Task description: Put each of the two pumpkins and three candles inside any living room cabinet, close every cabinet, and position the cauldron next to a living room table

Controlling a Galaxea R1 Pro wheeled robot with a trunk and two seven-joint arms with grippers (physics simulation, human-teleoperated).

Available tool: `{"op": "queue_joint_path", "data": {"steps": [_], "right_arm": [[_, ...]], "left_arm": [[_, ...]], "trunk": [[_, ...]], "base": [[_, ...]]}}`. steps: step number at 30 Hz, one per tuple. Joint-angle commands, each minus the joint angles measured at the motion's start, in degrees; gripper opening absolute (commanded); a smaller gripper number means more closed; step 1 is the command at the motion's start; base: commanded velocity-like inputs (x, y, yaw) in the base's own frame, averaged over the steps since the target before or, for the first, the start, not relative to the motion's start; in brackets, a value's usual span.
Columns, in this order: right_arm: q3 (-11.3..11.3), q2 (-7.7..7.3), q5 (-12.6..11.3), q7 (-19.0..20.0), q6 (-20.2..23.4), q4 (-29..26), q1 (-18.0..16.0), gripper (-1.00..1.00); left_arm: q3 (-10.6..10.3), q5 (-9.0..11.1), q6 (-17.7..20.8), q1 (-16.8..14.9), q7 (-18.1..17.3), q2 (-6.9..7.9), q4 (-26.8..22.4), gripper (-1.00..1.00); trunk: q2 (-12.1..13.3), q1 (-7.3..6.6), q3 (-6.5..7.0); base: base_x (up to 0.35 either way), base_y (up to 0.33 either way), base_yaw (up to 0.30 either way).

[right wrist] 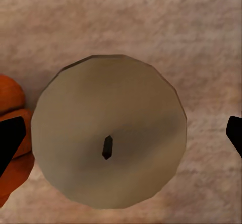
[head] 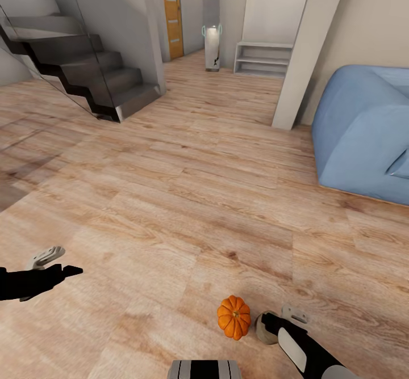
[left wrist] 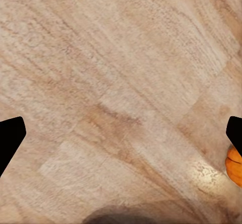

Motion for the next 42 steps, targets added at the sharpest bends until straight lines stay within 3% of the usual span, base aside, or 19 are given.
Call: {"op": "queue_joint_path", "data": {"steps": [1, 42], "right_arm": [[0.5, -0.10, -0.3, -0.5, 0.3, -0.2, 0.0, 1.00], [0.5, 0.15, -0.1, 0.1, 0.3, -0.2, 0.0, 1.00]], "left_arm": [[0.0, 0.6, 0.2, 0.0, 0.6, 0.00, 0.0, 1.00], [-0.3, 0.6, 0.1, 0.0, 0.6, -0.09, -0.2, 1.00]], "trunk": [[0.0, -0.01, -0.05], [-0.1, 0.07, -0.71]], "base": [[0.000, 0.000, 0.000], [0.000, 0.000, 0.000]]}}
